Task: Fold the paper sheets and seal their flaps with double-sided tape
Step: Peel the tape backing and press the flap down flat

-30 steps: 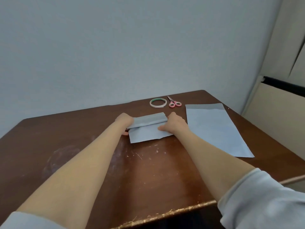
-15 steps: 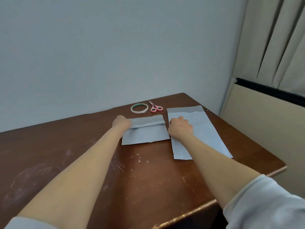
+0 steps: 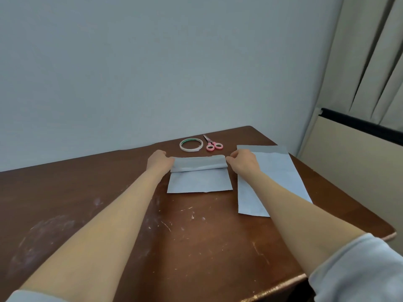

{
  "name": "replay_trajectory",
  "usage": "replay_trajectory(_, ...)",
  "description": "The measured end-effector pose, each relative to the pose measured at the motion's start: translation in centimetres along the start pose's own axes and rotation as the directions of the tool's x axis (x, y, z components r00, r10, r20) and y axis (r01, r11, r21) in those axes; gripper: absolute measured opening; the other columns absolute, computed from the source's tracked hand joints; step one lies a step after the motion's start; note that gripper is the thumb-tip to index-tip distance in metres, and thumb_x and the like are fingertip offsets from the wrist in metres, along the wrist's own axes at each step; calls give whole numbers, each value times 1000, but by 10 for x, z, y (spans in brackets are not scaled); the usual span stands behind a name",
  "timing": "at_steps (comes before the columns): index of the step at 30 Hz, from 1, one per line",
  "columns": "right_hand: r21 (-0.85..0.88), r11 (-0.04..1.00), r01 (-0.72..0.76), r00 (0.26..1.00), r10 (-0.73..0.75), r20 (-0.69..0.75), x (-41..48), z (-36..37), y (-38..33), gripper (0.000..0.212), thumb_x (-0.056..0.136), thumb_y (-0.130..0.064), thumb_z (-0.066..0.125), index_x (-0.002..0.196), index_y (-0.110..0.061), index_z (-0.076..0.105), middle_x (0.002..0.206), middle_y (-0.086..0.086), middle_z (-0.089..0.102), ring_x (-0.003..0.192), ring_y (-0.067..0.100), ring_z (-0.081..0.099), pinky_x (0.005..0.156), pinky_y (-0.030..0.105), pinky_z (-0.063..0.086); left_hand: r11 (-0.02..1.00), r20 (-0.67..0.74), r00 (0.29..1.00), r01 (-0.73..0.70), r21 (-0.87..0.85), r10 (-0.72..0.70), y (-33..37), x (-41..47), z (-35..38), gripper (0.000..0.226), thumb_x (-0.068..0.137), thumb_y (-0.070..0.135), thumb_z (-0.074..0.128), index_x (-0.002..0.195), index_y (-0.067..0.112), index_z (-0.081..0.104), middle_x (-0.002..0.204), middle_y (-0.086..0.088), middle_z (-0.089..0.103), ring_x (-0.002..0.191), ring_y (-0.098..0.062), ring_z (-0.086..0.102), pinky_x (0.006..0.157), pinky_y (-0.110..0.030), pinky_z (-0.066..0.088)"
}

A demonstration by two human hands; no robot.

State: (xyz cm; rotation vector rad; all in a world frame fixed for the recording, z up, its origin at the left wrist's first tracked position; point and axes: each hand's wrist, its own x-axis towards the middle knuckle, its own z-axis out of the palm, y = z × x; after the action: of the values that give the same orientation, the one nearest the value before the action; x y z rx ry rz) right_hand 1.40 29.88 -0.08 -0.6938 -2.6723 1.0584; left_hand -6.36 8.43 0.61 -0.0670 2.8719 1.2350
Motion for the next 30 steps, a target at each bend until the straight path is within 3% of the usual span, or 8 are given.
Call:
replay_trajectory(3, 70, 994, -84, 994, 79, 82, 6, 7, -6, 15, 86, -18, 53, 78, -6, 59, 76, 9, 61, 71, 23, 53, 60, 27, 42, 994, 53, 998, 43, -98, -38, -8, 2, -5, 53, 93, 15, 54, 142, 5, 38, 138, -14, 49, 115, -28, 56, 90, -37, 53)
replay_trajectory(7, 112, 987, -116, 988, 103, 119, 9, 17, -14, 11, 82, -16, 58, 75, -7, 56, 72, 7, 55, 68, 22, 52, 64, 30, 46, 972, 183, 979, 128, -197, -91, -12, 0, -4, 57, 93, 10, 53, 145, 2, 31, 133, -19, 52, 110, -28, 62, 86, -36, 54)
replay_trajectory(11, 162, 983, -86, 990, 66, 127, 14, 26, -22, 30, 82, -10, 58, 57, -13, 42, 58, 2, 40, 55, 18, 39, 58, 29, 36, 965, 173, 979, 145, -219, -108, -15, 5, -6, 54, 93, 9, 53, 143, 1, 35, 136, -17, 49, 108, -30, 62, 78, -34, 55)
replay_trajectory(16, 236, 953, -190, 979, 167, 115, 22, 24, -24, 26, 89, -18, 58, 67, -10, 45, 65, 4, 43, 56, 16, 40, 49, 26, 33, 973, 82, 992, 109, -202, -95, -19, 16, -9, 35, 90, 13, 58, 124, 6, 59, 126, -11, 59, 112, -24, 58, 76, -30, 54)
replay_trajectory(21, 247, 941, -230, 969, 197, 150, 33, 22, -24, 17, 90, -17, 60, 95, -6, 48, 75, 6, 46, 62, 15, 43, 65, 29, 41, 956, 78, 987, 155, -248, -140, -18, 24, -7, 15, 88, 11, 59, 102, 12, 65, 119, -9, 62, 108, -23, 59, 65, -26, 51)
replay_trajectory(30, 350, 888, -297, 951, 241, 195, 42, 20, -26, 21, 86, -12, 63, 101, -7, 49, 78, 7, 46, 67, 16, 42, 68, 29, 42, 914, 105, 981, 192, -356, -165, -13, 30, -5, 26, 84, 4, 63, 110, 6, 64, 84, -8, 55, 65, -15, 43, 47, -23, 32)
